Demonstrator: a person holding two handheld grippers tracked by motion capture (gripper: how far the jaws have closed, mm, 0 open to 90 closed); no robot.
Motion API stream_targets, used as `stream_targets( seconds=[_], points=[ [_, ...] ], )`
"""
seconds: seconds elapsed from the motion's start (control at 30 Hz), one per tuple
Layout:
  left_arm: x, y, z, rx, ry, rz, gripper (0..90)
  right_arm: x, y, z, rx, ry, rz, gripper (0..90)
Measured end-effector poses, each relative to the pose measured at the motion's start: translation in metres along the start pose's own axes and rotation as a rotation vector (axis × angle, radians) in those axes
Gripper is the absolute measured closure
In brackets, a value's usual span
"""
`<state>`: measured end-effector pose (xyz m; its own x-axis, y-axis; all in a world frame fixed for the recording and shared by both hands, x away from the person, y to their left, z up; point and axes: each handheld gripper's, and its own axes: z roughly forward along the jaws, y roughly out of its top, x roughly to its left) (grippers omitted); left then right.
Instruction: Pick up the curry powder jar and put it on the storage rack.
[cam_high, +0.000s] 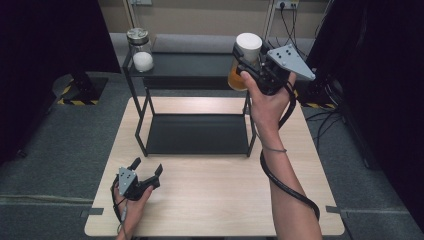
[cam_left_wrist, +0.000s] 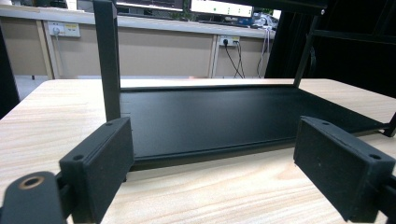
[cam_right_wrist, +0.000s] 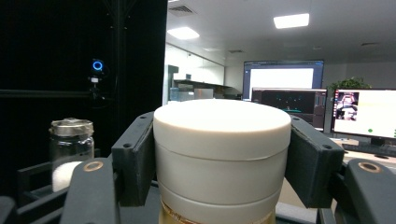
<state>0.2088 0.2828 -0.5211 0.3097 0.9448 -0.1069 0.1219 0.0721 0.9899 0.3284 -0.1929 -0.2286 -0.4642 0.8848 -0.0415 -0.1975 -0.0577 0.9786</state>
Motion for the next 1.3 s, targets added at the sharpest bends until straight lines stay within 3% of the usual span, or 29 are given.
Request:
stream_targets(
  seconds=[1.3],
  points=[
    [0.001,0.0,0.0,-0.001,-0.008,0.003,11.6,-0.021,0.001,0.057,0.073,-0.08,0.059,34.1]
  ],
)
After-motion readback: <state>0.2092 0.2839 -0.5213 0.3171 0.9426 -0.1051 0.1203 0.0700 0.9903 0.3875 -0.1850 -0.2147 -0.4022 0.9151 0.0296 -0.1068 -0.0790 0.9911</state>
